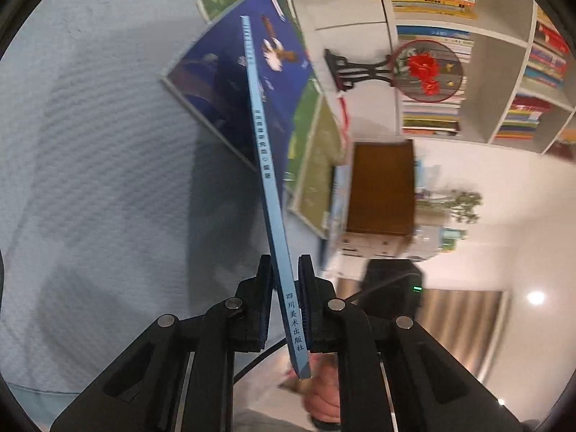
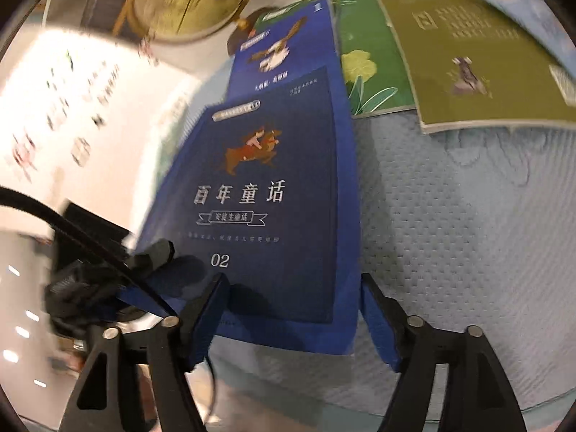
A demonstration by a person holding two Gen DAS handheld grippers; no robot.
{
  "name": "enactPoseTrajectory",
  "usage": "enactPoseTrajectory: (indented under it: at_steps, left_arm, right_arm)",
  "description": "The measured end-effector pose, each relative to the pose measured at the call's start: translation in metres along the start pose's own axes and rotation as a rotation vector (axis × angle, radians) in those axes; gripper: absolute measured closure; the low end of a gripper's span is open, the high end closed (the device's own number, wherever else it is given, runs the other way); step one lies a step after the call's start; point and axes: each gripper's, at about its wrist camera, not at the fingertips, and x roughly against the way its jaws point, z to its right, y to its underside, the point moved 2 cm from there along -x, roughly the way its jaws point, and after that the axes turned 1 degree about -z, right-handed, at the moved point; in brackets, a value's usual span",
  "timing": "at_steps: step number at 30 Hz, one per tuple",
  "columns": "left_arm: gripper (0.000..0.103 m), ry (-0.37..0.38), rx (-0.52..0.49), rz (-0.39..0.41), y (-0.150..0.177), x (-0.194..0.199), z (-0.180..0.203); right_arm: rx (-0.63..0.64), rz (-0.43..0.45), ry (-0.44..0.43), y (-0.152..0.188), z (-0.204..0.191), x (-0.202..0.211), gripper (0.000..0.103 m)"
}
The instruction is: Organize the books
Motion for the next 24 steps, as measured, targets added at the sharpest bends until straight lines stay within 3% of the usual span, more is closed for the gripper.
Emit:
enactPoseTrajectory:
  at_steps: [5,7,9,11,12,14,17,21,24]
  left_arm:
    - [0.093,0.066,0.058,-0.037,0.003,-0.004,-0.003]
    - [0.093,0.060,0.063,-0.043,0.000,-0.009,-0.001]
    - [0.093,0.021,0.054,-0.042,0.001,-0.008,-0.002]
    - [0.093,-0.035,0.040,-0.041,0.001,-0.007,-0.004]
    - [0.093,-0.055,0.031,-0.043,0.002,-0.007,-0.005]
    - [0.093,-0.124,0.000,-0.048,0.004,-0.006,-0.005]
    - [0.093,-0.251,-0.087,-0.059,0.009,-0.008,0.001]
    - [0.091,-0.340,-0.183,-0.055,0.014,-0.006,0.011]
    - [0.090,-0.395,-0.265,-0.030,0.016,0.004,0.021]
  right_arm:
    - [-0.133,-0.016,-0.193,-0.006,0.020,-0.007,0.020]
    - [-0.181,-0.018,-0.235,-0.005,0.026,-0.015,0.023]
    - [-0.199,-0.004,-0.267,-0.008,0.028,-0.014,0.047]
    - [-0.188,0.004,-0.263,-0.009,0.027,-0.012,0.061]
    - [-0.166,0.011,-0.250,-0.011,0.023,-0.010,0.067]
    - [-0.113,0.030,-0.185,-0.013,0.012,-0.005,0.070]
    - [0.012,0.059,-0.029,-0.014,-0.010,0.000,0.074]
    - [0.178,0.091,0.158,-0.003,-0.040,0.001,0.076]
    - [0.274,0.114,0.236,0.003,-0.060,0.001,0.077]
